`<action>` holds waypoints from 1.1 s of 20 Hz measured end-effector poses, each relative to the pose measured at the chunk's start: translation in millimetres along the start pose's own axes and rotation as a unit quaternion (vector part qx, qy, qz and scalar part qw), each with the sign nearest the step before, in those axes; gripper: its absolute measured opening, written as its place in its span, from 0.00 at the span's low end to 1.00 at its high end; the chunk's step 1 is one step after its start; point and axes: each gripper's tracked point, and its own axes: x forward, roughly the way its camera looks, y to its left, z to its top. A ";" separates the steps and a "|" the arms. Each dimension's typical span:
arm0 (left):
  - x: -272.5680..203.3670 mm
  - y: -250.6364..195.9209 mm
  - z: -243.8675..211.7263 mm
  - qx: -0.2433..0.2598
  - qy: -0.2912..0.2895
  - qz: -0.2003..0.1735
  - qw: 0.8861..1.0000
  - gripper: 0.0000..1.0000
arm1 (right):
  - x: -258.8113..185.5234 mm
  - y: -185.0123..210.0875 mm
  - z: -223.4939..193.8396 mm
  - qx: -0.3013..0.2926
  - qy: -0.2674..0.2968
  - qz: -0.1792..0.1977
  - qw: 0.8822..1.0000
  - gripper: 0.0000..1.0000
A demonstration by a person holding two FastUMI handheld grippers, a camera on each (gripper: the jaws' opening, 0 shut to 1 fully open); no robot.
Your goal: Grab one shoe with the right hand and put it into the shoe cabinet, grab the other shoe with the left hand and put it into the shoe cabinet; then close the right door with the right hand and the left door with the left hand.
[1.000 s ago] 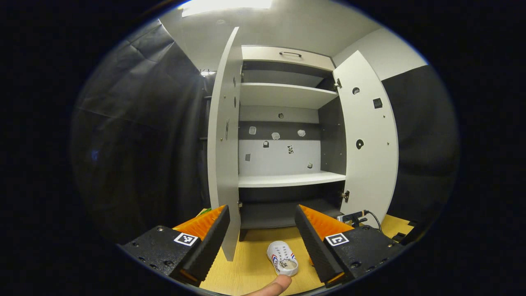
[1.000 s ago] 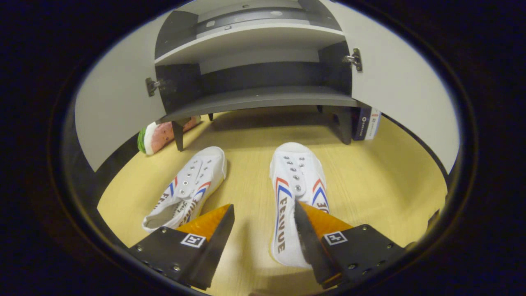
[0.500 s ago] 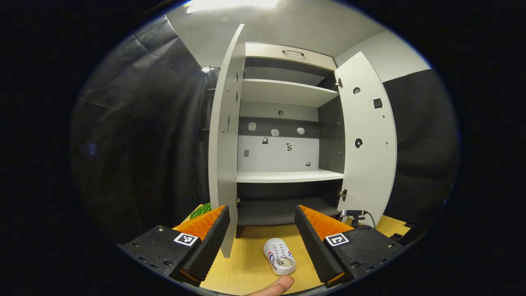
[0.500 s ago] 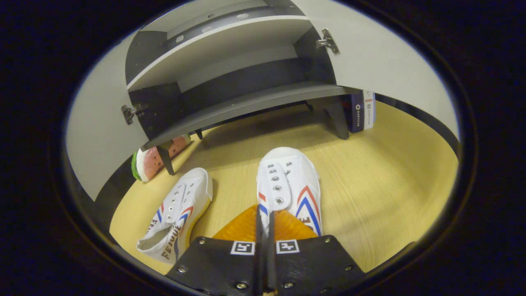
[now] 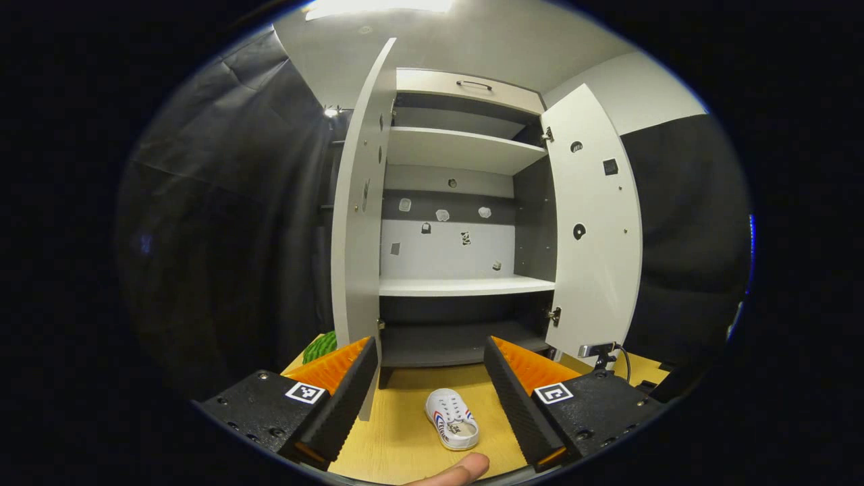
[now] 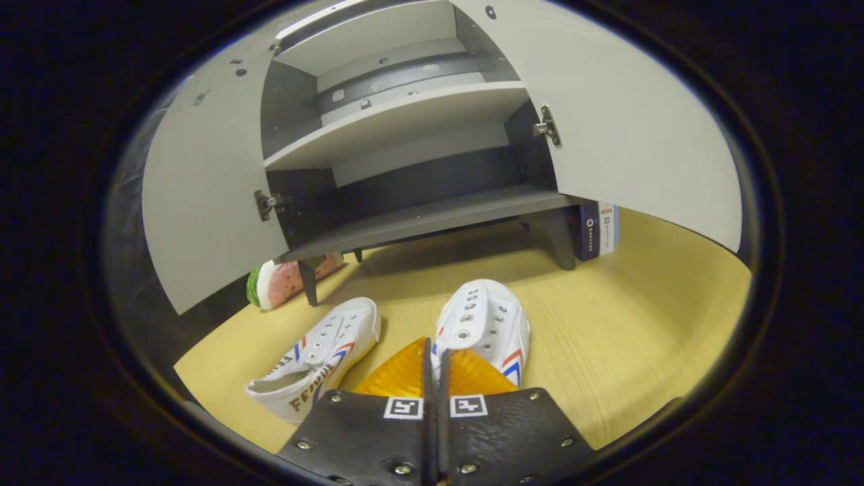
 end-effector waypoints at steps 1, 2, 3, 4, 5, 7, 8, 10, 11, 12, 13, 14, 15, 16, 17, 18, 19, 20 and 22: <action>0.2 -1.6 -1.6 -0.003 0.000 -0.003 1.000 0.96 | -3.1 3.8 0.9 0.004 0.001 0.007 1.000 0.00; -0.1 -3.3 -2.1 -0.005 0.000 -0.007 1.000 0.97 | -6.3 5.6 4.0 0.002 -0.002 0.011 1.000 0.00; -0.6 -5.3 -3.2 -0.009 0.000 -0.011 1.000 0.96 | -10.1 7.2 11.0 -0.006 -0.009 0.010 1.000 0.00; 0.4 -6.1 -4.0 -0.011 0.000 -0.014 1.000 0.96 | -14.0 8.8 17.8 -0.019 -0.017 0.006 1.000 0.00; 1.0 -5.7 -7.0 -0.013 0.002 -0.014 1.000 0.97 | -17.5 14.2 26.3 -0.027 -0.019 0.013 0.999 0.00; 3.2 -5.4 -10.3 -0.020 0.004 -0.018 1.000 0.97 | -23.7 27.4 50.8 -0.045 -0.033 0.024 0.998 0.00; 4.3 -4.7 -11.8 -0.023 0.005 -0.018 1.000 0.97 | -26.4 32.2 60.7 -0.055 -0.038 0.030 0.997 0.00; 6.4 -1.1 -14.5 -0.023 0.006 -0.016 1.000 0.97 | -32.2 41.6 85.5 -0.068 -0.051 0.033 0.996 0.00; 6.9 0.3 -14.8 -0.020 0.004 -0.015 1.000 0.97 | -35.5 45.1 99.3 -0.073 -0.058 0.034 0.995 0.00; 8.7 3.2 -14.2 -0.015 0.001 -0.008 1.000 0.97 | -39.1 50.7 115.0 -0.077 -0.068 0.037 0.994 0.00; 11.8 5.9 -15.9 -0.010 0.004 0.000 1.000 0.97 | -42.1 55.4 133.0 -0.084 -0.078 0.040 0.993 0.00; 14.2 5.9 -18.2 -0.006 0.007 0.003 1.000 0.97 | -45.6 58.8 151.7 -0.091 -0.091 0.042 0.991 0.00; 15.1 3.4 -20.2 -0.002 0.011 0.001 1.000 0.97 | -49.8 62.7 172.1 -0.095 -0.102 0.045 0.989 0.00; 16.3 0.4 -22.2 -0.001 0.013 -0.003 1.000 0.97 | -53.1 66.8 192.9 -0.099 -0.115 0.045 0.987 0.00; 17.3 -1.5 -23.3 0.000 0.014 -0.006 1.000 0.97 | -57.2 71.2 213.8 -0.103 -0.122 0.049 0.986 0.00; 18.3 -2.5 -24.4 -0.001 0.014 -0.008 1.000 0.97 | -59.8 75.2 233.2 -0.107 -0.131 0.050 0.984 0.00; 20.7 -2.9 -25.9 -0.002 0.012 -0.007 1.000 0.97 | -61.3 80.2 255.0 -0.117 -0.140 0.051 0.982 0.00; 22.8 0.3 -28.0 -0.002 0.009 0.002 1.000 1.00 | -63.6 83.7 272.8 -0.131 -0.146 0.049 0.979 0.00; 25.7 4.6 -37.3 0.006 0.009 0.019 1.000 0.97 | -62.6 92.5 306.3 -0.155 -0.148 0.044 0.976 0.00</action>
